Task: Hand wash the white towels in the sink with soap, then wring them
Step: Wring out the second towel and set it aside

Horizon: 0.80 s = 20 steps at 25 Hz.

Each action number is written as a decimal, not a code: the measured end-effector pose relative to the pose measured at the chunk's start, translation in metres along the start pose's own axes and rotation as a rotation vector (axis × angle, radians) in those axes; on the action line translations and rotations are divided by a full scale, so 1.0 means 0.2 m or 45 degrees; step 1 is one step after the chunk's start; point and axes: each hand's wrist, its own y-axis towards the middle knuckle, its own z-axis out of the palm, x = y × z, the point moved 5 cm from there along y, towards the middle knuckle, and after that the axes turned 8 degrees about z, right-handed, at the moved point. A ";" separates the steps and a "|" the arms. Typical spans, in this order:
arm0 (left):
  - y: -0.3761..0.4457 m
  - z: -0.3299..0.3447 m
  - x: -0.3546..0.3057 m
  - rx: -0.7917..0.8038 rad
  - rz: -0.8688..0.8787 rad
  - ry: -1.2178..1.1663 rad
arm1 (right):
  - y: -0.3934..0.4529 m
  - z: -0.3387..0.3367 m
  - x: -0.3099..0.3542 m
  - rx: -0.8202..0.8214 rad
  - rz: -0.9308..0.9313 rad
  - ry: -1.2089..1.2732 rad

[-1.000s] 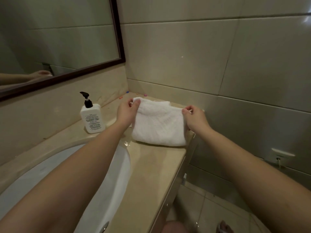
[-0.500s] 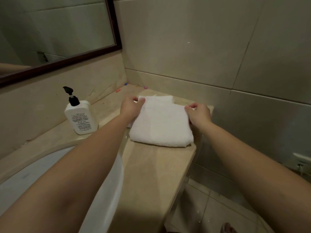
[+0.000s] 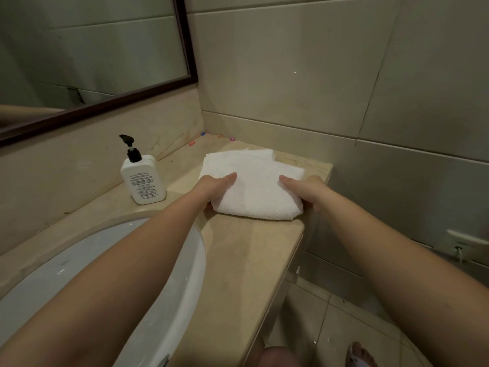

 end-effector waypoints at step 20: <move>0.09 -0.20 -0.19 -0.141 0.408 -1.122 | -0.06 0.13 0.51 -0.024 -0.609 0.372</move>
